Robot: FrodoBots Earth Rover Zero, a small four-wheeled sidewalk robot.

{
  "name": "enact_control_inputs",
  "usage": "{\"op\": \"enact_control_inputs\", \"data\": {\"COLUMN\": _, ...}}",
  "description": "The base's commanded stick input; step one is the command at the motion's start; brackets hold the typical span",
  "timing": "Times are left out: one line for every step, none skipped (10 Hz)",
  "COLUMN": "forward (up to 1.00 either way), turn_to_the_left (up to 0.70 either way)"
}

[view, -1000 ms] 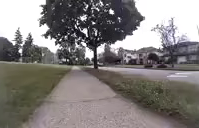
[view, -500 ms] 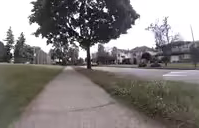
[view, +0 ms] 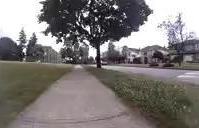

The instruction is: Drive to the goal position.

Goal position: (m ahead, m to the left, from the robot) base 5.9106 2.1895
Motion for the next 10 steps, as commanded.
{"op": "enact_control_inputs", "data": {"forward": 0.7, "turn_to_the_left": 0.0}}
{"op": "enact_control_inputs", "data": {"forward": 0.7, "turn_to_the_left": 0.0}}
{"op": "enact_control_inputs", "data": {"forward": 0.7, "turn_to_the_left": 0.0}}
{"op": "enact_control_inputs", "data": {"forward": 0.7, "turn_to_the_left": 0.0}}
{"op": "enact_control_inputs", "data": {"forward": 0.7, "turn_to_the_left": 0.0}}
{"op": "enact_control_inputs", "data": {"forward": 0.7, "turn_to_the_left": 0.0}}
{"op": "enact_control_inputs", "data": {"forward": 0.7, "turn_to_the_left": 0.0}}
{"op": "enact_control_inputs", "data": {"forward": 0.7, "turn_to_the_left": 0.0}}
{"op": "enact_control_inputs", "data": {"forward": 0.7, "turn_to_the_left": 0.0}}
{"op": "enact_control_inputs", "data": {"forward": 0.7, "turn_to_the_left": 0.0}}
